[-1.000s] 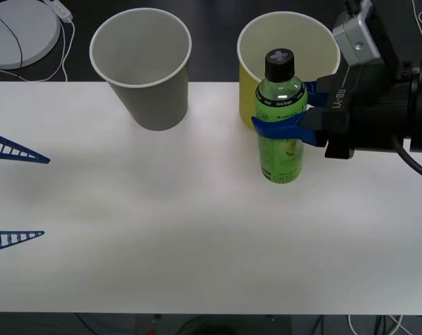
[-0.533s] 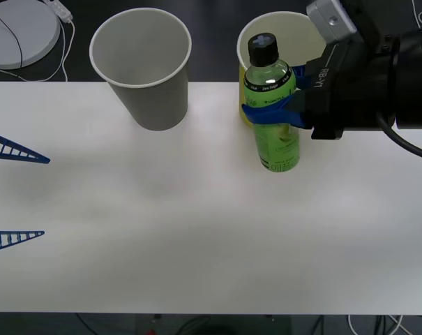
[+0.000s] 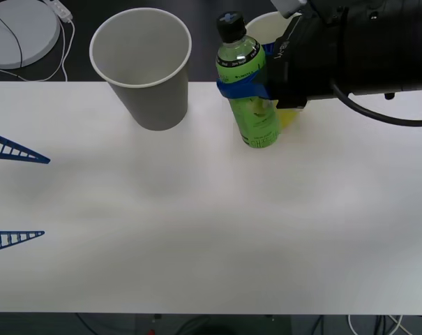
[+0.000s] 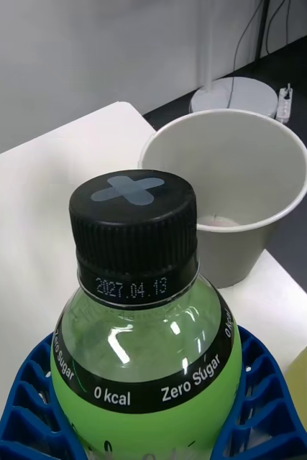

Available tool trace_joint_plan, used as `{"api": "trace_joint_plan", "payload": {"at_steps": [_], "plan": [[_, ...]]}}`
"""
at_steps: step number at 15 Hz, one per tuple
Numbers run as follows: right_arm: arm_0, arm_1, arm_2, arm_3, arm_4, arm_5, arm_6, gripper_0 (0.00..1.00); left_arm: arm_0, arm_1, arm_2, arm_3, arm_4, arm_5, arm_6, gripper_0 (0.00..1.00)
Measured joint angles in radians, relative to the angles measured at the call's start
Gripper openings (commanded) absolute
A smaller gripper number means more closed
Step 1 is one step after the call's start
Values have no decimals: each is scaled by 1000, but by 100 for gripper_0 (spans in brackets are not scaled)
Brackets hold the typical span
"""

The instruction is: Put the can into the green bin and the plastic bottle into the gray bin

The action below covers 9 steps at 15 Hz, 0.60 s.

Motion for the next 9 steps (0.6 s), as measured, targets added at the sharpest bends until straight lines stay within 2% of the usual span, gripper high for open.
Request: {"api": "trace_joint_plan", "payload": {"at_steps": [2,9], "plan": [[-74,54,8,46,37,-71,-25,0,0,0,0,0,0,0,0,100],[-316,185,41,280,74,-226,-27,0,0,0,0,0,0,0,0,100]]}}
